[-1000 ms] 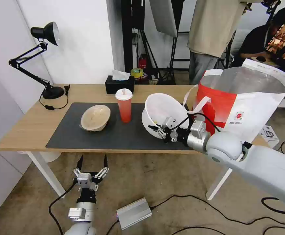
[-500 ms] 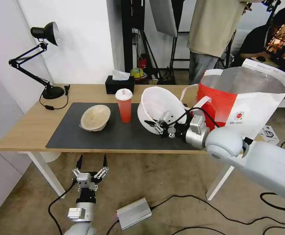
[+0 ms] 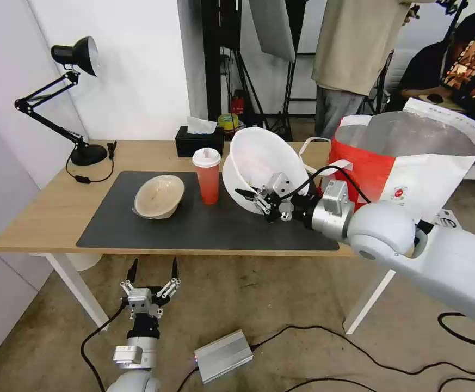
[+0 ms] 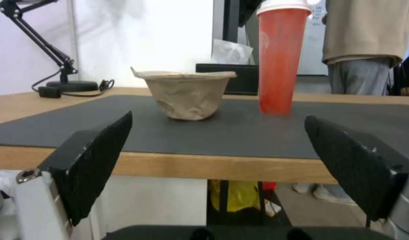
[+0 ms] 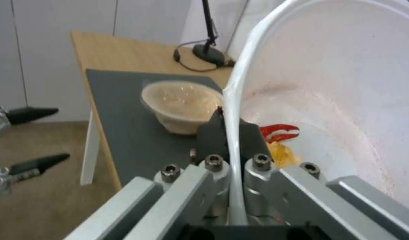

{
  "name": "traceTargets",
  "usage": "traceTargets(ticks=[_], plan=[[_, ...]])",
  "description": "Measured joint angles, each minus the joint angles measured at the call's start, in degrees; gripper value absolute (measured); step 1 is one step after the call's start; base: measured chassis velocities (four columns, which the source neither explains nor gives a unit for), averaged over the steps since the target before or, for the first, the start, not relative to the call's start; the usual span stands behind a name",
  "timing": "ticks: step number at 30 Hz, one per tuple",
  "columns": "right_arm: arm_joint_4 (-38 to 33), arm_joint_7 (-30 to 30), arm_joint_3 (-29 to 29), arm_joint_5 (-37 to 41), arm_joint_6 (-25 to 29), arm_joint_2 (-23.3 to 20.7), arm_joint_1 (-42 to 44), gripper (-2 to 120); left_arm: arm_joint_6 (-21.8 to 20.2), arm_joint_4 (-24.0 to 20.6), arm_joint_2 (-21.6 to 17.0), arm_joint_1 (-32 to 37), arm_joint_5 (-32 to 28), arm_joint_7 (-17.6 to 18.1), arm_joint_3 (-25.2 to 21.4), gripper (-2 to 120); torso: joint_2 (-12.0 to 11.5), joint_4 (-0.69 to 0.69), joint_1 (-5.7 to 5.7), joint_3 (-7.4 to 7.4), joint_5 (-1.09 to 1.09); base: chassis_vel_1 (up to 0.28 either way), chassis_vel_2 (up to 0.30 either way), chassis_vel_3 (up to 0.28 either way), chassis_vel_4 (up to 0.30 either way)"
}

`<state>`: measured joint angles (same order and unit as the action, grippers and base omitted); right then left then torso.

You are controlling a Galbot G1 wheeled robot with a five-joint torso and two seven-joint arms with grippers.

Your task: Pick up the trash from the table and place it into the takeout bag.

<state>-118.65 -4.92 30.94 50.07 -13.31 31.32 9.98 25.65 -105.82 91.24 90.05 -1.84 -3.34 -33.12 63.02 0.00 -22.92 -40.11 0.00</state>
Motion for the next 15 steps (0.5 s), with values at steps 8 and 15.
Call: traceTargets(ticks=[8, 15], plan=[[-1.82, 0.49, -0.32, 2.15, 0.0, -1.41, -3.17, 0, 0.0, 0.69, 0.01, -0.26, 0.18, 0.01, 0.04, 100, 0.0, 0.0, 0.0, 0.0, 0.0, 0.0, 0.0, 0.0, 0.0], [-2.79, 0.92, -1.8, 3.68, 0.0, -2.87, -4.94, 0, 0.0, 1.55, 0.01, -0.77, 0.27, 0.01, 0.07, 100, 0.0, 0.0, 0.0, 0.0, 0.0, 0.0, 0.0, 0.0, 0.0]])
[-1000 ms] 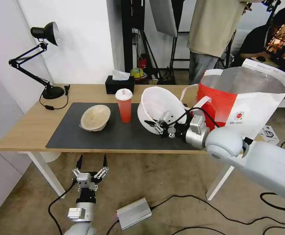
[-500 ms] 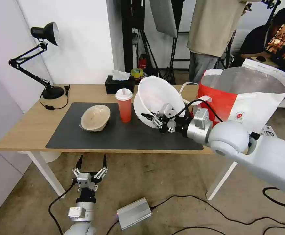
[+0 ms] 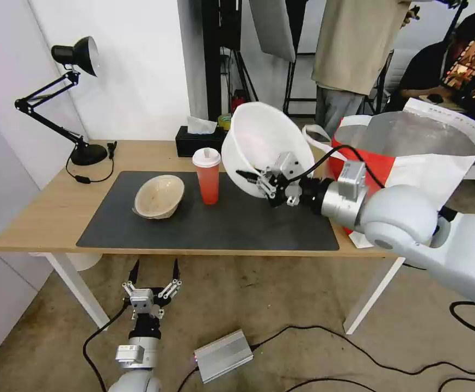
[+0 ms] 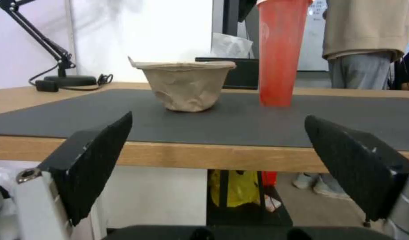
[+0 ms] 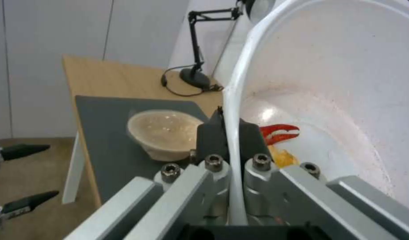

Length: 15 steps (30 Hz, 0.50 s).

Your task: Pick up the trash from the table and place it into the takeout bag.

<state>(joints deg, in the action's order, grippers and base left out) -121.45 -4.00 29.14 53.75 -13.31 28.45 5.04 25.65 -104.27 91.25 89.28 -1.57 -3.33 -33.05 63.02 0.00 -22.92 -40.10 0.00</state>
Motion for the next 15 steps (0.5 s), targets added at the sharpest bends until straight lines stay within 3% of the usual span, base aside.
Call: traceTargets(ticks=[15], plan=[[-1.23, 0.17, -1.4, 2.36, -0.07, -3.32, -2.63, 0, 0.02, 0.85, -0.01, -0.3, 0.4, -0.02, 0.36, 100, 0.0, 0.0, 0.0, 0.0, 0.0, 0.0, 0.0, 0.0, 0.0]])
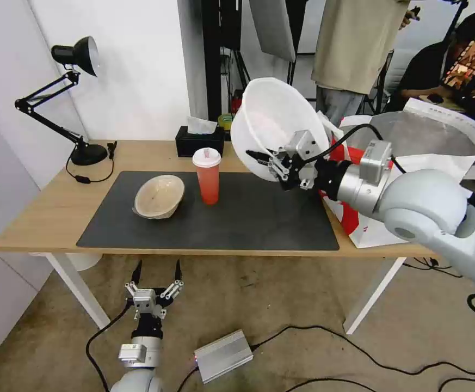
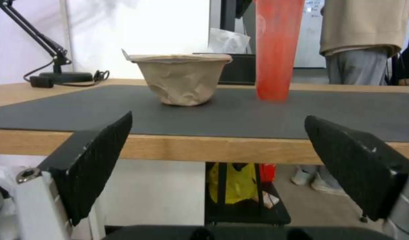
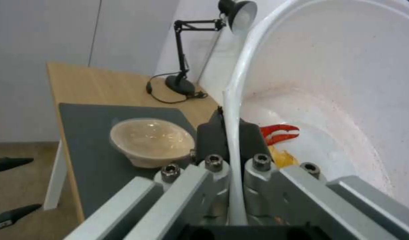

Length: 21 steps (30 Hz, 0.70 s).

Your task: Pick up the trash from the table and place it into the takeout bag.

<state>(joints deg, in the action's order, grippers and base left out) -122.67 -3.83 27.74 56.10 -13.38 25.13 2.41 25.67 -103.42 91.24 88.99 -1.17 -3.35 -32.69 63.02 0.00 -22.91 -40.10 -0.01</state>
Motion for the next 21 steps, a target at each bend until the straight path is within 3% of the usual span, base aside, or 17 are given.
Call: traceTargets(ticks=[21], plan=[[1.39, 0.75, -0.95, 2.91, -1.12, -0.3, -5.84, 0, 1.21, 1.75, -0.03, -0.35, 0.35, -0.25, 0.09, 100, 0.0, 0.01, 0.0, 0.0, 0.0, 0.0, 0.0, 0.0, 0.0]])
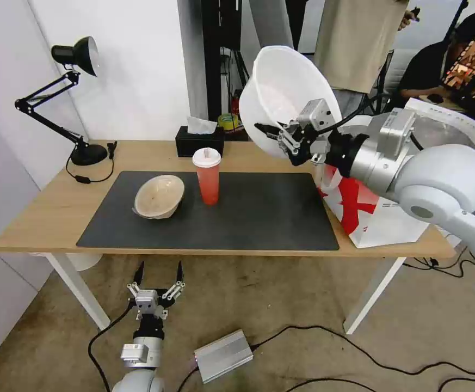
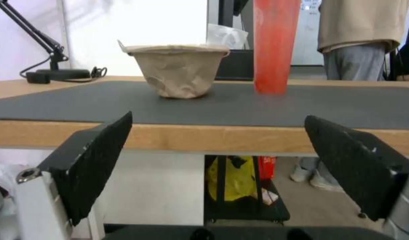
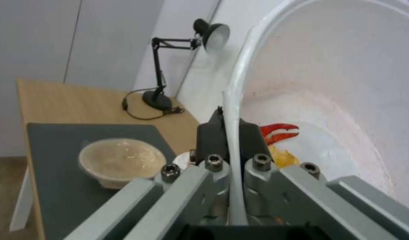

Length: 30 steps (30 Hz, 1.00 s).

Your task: Pick up the trash from the table and place it into the takeout bag.

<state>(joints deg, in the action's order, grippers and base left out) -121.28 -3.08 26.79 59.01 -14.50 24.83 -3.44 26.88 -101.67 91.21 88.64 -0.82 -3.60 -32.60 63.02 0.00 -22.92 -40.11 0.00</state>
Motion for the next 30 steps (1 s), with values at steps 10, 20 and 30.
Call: traceTargets(ticks=[10, 20, 30], plan=[[0.71, 0.16, -0.97, 0.66, -0.12, -1.18, -0.99, 0, 0.15, 0.28, 0.0, -0.26, 0.04, -0.09, 0.23, 100, 0.0, 0.0, 0.0, 0.0, 0.0, 0.0, 0.0, 0.0, 0.0], [1.94, -0.91, -9.28, 0.03, -0.02, -6.65, 5.1, 0, 0.12, 1.0, -0.02, -1.11, 0.51, -1.13, 1.13, 100, 0.0, 0.0, 0.0, 0.0, 0.01, 0.0, 0.0, 0.0, 0.0], [3.11, -2.49, -19.71, -2.18, 0.13, -10.32, 15.69, 0, 0.09, 1.35, -0.81, -1.64, 0.56, -1.39, 1.7, 100, 0.0, 0.0, 0.0, 0.0, 0.0, 0.0, 0.0, 0.0, 0.0]])
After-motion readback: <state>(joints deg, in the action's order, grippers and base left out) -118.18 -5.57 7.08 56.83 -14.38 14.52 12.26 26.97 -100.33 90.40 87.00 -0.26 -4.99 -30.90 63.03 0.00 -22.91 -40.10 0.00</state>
